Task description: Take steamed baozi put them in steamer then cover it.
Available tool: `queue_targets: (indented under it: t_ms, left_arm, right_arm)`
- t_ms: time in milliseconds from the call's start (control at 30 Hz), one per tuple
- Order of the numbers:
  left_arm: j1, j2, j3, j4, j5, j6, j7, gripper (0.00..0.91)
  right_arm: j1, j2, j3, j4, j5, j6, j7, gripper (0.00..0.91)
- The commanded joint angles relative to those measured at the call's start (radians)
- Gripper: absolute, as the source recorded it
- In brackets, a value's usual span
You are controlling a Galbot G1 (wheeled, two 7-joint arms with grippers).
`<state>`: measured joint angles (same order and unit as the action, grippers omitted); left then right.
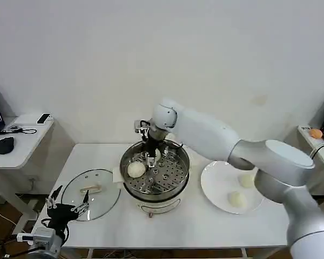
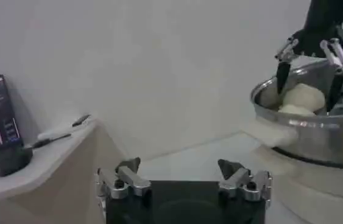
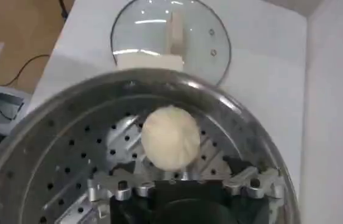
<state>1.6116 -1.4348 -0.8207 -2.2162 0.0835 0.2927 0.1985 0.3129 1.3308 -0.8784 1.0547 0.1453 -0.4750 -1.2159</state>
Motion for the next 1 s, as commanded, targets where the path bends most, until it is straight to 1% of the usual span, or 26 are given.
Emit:
queue_targets:
  t_ms: [33, 100, 133, 200, 400, 433, 500, 533, 600, 867, 1000]
  left_arm:
    - [0.008, -0.001, 0.000, -0.014, 0.000, 0.001, 0.002, 0.907]
    - [0.014, 0.001, -0.001, -0.018, -0.001, 0.001, 0.003, 0.907]
    - [0.014, 0.000, 0.000, -0.016, 0.000, 0.001, 0.003, 0.907]
    - [0.012, -0.006, 0.003, -0.009, 0.001, 0.001, 0.001, 0.907]
    - [0.012, -0.017, 0.010, 0.012, 0.005, -0.003, -0.003, 0.907]
    - [0.012, -0.018, 0.010, 0.013, 0.005, -0.004, -0.004, 0.907]
    - [0.019, -0.018, 0.008, 0.017, 0.005, -0.011, -0.007, 0.907]
    - [0.021, -0.018, 0.008, 0.018, 0.005, -0.013, -0.006, 0.907]
    - [0.021, -0.019, 0.008, 0.023, 0.004, -0.014, -0.006, 0.907]
    - [0.022, -0.023, 0.005, 0.023, 0.004, -0.014, -0.002, 0.907]
    - [0.026, -0.022, -0.001, 0.018, 0.002, -0.014, 0.001, 0.907]
  right_arm:
    - [0.066, -0.211, 0.000, 0.195, 0.037, -0.003, -0.026, 0.907]
    - [0.083, -0.292, 0.021, 0.234, 0.044, 0.009, -0.037, 0.907]
    - [0.086, -0.311, 0.029, 0.240, 0.044, 0.015, -0.043, 0.907]
    - [0.091, -0.380, 0.051, 0.259, 0.043, 0.030, -0.056, 0.907]
    - [0.076, -0.525, 0.069, 0.292, -0.008, 0.084, -0.090, 0.907]
    - [0.071, -0.538, 0.071, 0.289, -0.018, 0.091, -0.094, 0.907]
    - [0.045, -0.566, 0.090, 0.263, -0.084, 0.120, -0.107, 0.907]
    - [0.040, -0.569, 0.091, 0.263, -0.091, 0.122, -0.108, 0.907]
    - [0.012, -0.596, 0.096, 0.242, -0.147, 0.138, -0.106, 0.907]
    - [-0.101, -0.632, 0.099, 0.240, -0.227, 0.160, -0.112, 0.907]
    - [-0.171, -0.653, 0.082, 0.247, -0.239, 0.164, -0.111, 0.907]
